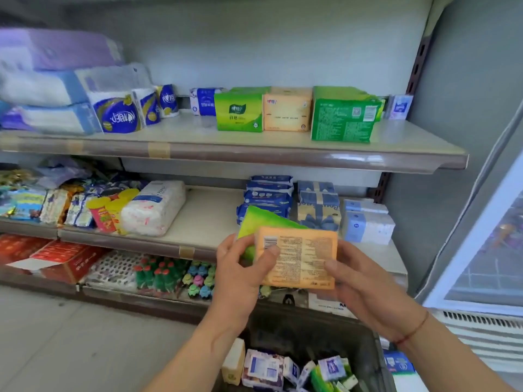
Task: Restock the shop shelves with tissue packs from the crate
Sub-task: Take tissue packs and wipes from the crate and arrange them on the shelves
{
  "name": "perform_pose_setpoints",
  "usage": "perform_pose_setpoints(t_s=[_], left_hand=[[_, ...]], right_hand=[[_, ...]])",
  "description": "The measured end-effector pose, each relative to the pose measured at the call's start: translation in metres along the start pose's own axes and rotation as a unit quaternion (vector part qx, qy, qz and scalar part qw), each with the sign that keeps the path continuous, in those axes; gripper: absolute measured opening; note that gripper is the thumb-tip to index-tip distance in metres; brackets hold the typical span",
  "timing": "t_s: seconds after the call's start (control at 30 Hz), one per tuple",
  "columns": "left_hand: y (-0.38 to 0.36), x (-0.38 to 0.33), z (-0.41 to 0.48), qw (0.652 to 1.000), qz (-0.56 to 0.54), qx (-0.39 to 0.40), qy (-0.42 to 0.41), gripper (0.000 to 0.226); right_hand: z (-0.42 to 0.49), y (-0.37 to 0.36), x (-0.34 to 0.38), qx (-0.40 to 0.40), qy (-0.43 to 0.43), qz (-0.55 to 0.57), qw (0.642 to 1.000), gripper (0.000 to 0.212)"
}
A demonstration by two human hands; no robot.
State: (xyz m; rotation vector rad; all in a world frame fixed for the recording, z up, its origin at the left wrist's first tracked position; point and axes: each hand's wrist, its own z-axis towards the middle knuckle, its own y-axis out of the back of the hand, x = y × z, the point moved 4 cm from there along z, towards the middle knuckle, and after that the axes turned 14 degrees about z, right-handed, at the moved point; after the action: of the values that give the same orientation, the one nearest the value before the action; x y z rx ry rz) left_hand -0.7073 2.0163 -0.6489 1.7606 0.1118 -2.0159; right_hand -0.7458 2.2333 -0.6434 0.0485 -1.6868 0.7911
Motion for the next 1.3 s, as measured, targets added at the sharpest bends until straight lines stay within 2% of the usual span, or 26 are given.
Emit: perform_pose_setpoints(t_s=[0.13, 0.17, 0.27, 0.37, 0.5, 0.53, 0.63, 0.8, 0.97, 1.07, 1.2, 1.3], left_hand=[[0.009, -0.021, 0.010, 0.998, -0.062, 0.000, -0.018, 0.053], [0.016, -0.026, 0.015, 0.997, -0.068, -0.017, -0.026, 0.047], [0.038, -0.031, 0.026, 0.993, -0.063, -0.087, -0.039, 0.006], [0.051, -0.033, 0.028, 0.989, -0.103, -0.098, -0.035, 0.023], [0.071, -0.036, 0.039, 0.989, -0.131, -0.069, -0.009, 0.081], [0.074, -0.037, 0.044, 0.991, -0.124, -0.048, -0.006, 0.081], [0.084, -0.044, 0.057, 0.994, -0.107, -0.018, -0.016, 0.058], [0.095, -0.072, 0.082, 0.994, -0.113, 0.003, -0.014, 0.046], [0.118, -0.121, 0.118, 0.997, -0.033, -0.004, -0.071, 0.051], [0.130, -0.153, 0.156, 0.994, 0.024, -0.015, -0.101, 0.043], [0.132, -0.177, 0.208, 0.988, 0.116, -0.016, -0.099, 0.031], [0.132, -0.173, 0.246, 0.975, 0.210, 0.001, -0.073, 0.033]], right_hand=[[0.012, -0.011, 0.020, -0.030, 0.059, 0.058, 0.996, 0.048], [0.013, -0.010, 0.026, -0.027, 0.066, 0.078, 0.994, 0.047], [0.010, -0.006, 0.039, -0.036, 0.096, 0.115, 0.988, 0.049], [0.005, 0.001, 0.040, -0.052, 0.114, 0.135, 0.983, 0.053], [0.002, 0.004, 0.034, -0.057, 0.104, 0.134, 0.984, 0.055], [0.001, 0.004, 0.034, -0.058, 0.100, 0.132, 0.984, 0.055], [-0.001, 0.002, 0.035, -0.068, 0.098, 0.124, 0.985, 0.054], [0.003, -0.012, 0.046, -0.082, 0.113, 0.116, 0.983, 0.048], [0.015, -0.033, 0.072, -0.072, 0.137, 0.117, 0.981, 0.049], [0.029, -0.049, 0.093, -0.051, 0.158, 0.091, 0.982, 0.049], [0.045, -0.061, 0.112, -0.038, 0.185, 0.067, 0.980, 0.048], [0.054, -0.057, 0.112, -0.037, 0.189, 0.066, 0.979, 0.052]])
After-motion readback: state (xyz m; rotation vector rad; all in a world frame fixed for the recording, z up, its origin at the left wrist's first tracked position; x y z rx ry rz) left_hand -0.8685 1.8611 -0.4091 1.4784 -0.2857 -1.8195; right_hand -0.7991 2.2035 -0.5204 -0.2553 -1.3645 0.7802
